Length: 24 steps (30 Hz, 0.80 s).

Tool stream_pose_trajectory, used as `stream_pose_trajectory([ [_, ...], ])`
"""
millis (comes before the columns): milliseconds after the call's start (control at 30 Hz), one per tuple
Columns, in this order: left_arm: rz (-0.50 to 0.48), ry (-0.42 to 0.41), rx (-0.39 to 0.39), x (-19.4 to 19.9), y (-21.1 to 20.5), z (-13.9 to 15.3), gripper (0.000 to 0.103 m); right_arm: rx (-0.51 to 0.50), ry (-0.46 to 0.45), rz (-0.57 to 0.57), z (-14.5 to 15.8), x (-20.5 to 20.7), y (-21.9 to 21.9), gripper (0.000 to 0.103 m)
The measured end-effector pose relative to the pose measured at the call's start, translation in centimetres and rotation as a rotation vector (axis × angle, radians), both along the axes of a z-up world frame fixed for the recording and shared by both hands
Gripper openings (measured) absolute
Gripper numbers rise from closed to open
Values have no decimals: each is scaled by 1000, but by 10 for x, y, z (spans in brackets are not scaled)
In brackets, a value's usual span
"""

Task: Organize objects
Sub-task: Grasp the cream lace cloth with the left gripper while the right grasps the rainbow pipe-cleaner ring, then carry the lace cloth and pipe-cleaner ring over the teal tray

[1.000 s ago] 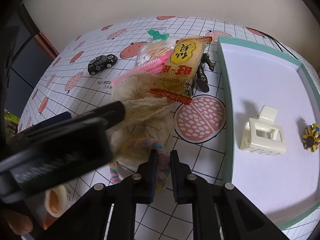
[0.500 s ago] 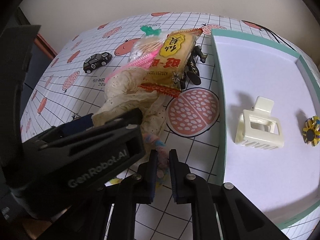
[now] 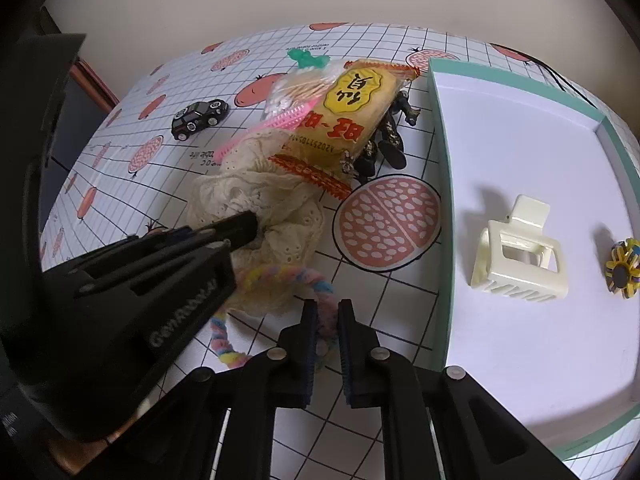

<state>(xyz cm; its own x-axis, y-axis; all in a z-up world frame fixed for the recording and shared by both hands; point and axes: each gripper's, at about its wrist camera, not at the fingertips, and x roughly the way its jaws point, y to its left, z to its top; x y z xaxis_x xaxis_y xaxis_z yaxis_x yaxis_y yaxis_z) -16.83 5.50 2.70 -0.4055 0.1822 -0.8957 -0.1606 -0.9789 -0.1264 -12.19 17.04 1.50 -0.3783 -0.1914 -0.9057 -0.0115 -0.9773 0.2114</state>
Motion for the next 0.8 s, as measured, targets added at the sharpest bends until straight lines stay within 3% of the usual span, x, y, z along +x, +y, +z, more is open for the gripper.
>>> stream_pose_trajectory([
  [500, 116, 177, 46, 3, -29, 56, 10, -37, 171, -56, 35, 9, 19, 10],
  [800, 174, 224, 66, 2, -49, 68, 10, -46, 197, -77, 40, 11, 23, 10],
])
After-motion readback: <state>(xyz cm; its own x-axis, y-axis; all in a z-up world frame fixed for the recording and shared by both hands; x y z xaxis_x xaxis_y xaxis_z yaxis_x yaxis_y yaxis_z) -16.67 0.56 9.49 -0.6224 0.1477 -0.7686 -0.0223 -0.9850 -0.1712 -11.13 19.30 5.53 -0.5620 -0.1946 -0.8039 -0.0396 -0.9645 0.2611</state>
